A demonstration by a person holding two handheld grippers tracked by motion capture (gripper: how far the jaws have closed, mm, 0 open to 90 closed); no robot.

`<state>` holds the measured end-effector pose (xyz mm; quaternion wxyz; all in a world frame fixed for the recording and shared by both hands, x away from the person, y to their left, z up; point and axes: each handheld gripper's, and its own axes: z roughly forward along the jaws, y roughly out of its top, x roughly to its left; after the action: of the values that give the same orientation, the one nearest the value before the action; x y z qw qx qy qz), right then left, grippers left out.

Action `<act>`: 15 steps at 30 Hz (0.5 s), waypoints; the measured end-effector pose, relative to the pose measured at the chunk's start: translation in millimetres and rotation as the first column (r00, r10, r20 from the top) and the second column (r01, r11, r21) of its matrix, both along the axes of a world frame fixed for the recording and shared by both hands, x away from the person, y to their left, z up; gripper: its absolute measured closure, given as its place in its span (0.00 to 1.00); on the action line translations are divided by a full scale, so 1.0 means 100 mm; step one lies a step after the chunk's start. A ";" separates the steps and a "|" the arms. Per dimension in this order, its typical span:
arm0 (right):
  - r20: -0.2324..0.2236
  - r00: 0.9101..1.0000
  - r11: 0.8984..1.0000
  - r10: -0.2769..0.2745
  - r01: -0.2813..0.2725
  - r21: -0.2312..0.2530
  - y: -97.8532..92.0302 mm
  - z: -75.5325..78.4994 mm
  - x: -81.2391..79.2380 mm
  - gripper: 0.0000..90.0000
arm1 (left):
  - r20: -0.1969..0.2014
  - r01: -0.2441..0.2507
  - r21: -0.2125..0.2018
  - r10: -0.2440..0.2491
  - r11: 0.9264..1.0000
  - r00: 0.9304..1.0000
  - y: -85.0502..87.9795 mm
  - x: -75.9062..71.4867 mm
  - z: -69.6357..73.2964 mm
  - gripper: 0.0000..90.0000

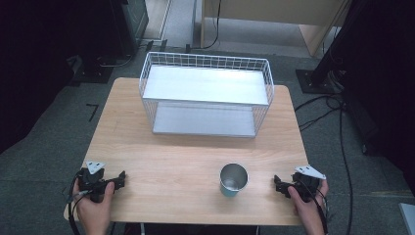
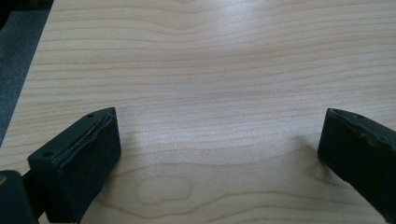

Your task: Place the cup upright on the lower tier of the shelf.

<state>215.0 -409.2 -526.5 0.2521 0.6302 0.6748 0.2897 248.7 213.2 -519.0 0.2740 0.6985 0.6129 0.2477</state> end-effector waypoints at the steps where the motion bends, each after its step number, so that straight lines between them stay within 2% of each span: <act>1: 0.000 1.000 1.000 0.001 -0.001 -0.001 0.00 0.00 0.00 0.00 | 0.000 0.000 0.000 0.000 1.000 1.000 0.00 0.00 0.00 0.00; 8: 0.012 1.000 1.000 -0.010 0.011 -0.024 0.06 0.01 -0.06 0.00 | 0.001 -0.001 0.000 0.001 1.000 1.000 0.00 0.00 0.00 0.00; 12: 0.017 0.999 0.999 0.036 -0.036 -0.042 0.10 0.05 -0.09 0.00 | 0.001 -0.001 0.000 0.001 1.000 1.000 0.00 0.00 0.00 0.00; 15: 0.038 0.998 0.998 0.057 -0.056 -0.028 0.15 0.10 -0.11 0.00 | 0.001 -0.001 0.000 0.001 1.000 1.000 0.00 0.00 0.00 0.00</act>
<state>203.8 -394.4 -516.9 0.2653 0.6016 0.6912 0.2997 248.6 213.0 -519.1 0.2741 0.6981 0.6132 0.2481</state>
